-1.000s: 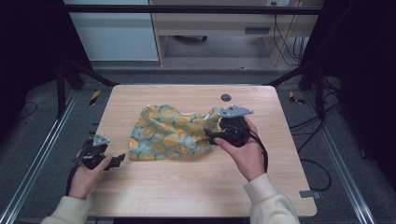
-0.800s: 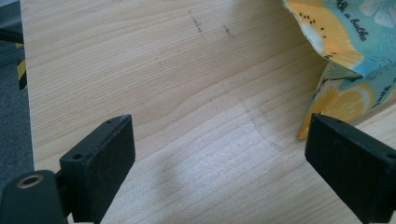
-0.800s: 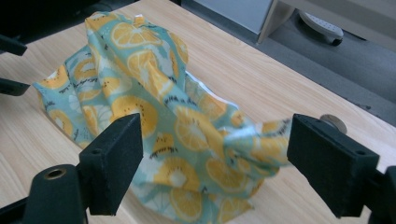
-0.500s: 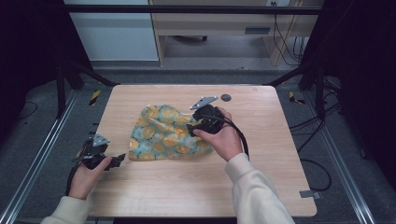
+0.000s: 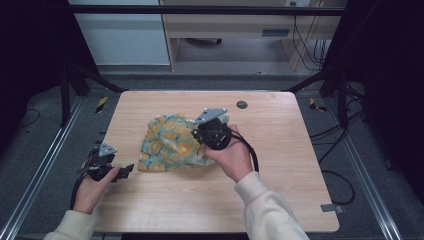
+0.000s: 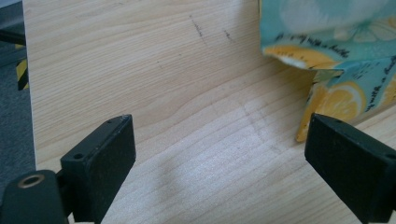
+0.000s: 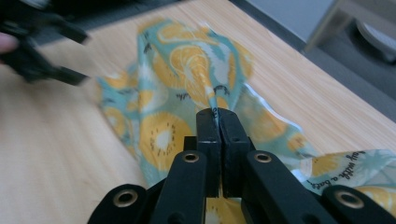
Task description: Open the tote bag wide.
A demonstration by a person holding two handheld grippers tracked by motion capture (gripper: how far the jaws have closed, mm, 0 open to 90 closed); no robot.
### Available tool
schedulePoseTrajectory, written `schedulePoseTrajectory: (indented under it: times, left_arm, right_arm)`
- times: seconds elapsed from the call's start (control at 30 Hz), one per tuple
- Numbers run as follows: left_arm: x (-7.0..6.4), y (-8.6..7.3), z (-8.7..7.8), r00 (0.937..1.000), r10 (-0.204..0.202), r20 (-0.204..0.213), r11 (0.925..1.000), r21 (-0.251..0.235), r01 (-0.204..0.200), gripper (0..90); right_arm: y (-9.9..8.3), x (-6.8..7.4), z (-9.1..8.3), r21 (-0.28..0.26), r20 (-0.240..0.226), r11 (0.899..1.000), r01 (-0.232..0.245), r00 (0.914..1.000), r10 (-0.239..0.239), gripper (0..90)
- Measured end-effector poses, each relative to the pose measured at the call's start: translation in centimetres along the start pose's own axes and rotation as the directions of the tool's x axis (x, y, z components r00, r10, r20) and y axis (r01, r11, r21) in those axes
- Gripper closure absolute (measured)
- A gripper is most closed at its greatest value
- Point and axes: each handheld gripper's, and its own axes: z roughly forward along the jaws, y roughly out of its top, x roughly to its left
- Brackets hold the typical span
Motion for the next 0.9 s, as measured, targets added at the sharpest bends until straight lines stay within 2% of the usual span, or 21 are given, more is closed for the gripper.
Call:
schedulePoseTrajectory:
  times: [0.1,0.2,0.3,0.33,0.37,0.47,0.67,0.73,0.8,0.9]
  left_arm:
    - [0.0,0.0,-0.1,1.0000,-0.002,0.000,0.9999,-0.010,0.002,8.7]
    - [-0.1,0.0,0.0,1.0000,0.002,-0.003,1.0000,-0.005,-0.002,8.7]
    - [-0.1,0.1,0.0,1.0000,0.001,0.001,1.0000,-0.006,-0.001,9.1]
    - [-0.1,0.1,0.0,1.0000,0.001,0.001,1.0000,-0.006,-0.001,9.4]
    - [-0.1,0.1,-0.1,1.0000,0.000,0.006,0.9999,-0.011,0.000,10.0]
    - [-0.2,0.3,-0.2,0.9999,0.007,0.008,0.9998,-0.020,-0.006,11.1]
    - [-0.8,0.9,-0.7,0.9996,0.026,0.014,0.9985,-0.048,-0.025,12.7]
    - [-1.0,1.2,-0.9,0.9992,0.037,0.010,0.9978,-0.056,-0.037,13.0]
    - [-1.3,1.4,-1.0,0.9988,0.049,0.008,0.9970,-0.061,-0.049,13.1]
    - [-1.7,1.6,-1.2,0.9979,0.063,0.014,0.9959,-0.066,-0.062,13.1]
  right_arm:
    - [-0.4,2.0,-1.0,-0.029,-0.046,0.999,0.026,0.9986,-0.027,89.2]
    - [-1.9,4.0,-1.7,-0.037,-0.099,0.999,0.039,0.9941,-0.042,89.0]
    - [-3.6,5.3,-1.8,-0.040,-0.138,0.999,0.024,0.9899,-0.030,89.0]
    - [-3.6,5.3,-1.8,-0.040,-0.138,0.999,0.024,0.9899,-0.030,89.0]
    - [-5.2,6.2,-1.6,-0.024,-0.164,1.000,0.016,0.9863,-0.019,88.9]
    - [-6.9,7.0,-0.9,-0.004,-0.193,1.000,0.000,0.9812,-0.001,88.6]
    - [-9.8,7.6,0.7,0.024,-0.209,0.999,-0.035,0.9772,0.039,87.4]
    - [-10.5,7.6,1.1,0.026,-0.208,0.998,-0.059,0.9762,0.063,87.2]
    - [-10.9,7.6,1.5,0.032,-0.195,0.998,-0.050,0.9793,0.055,87.0]
    - [-11.5,7.5,1.9,0.037,-0.186,0.997,-0.068,0.9799,0.073,87.0]
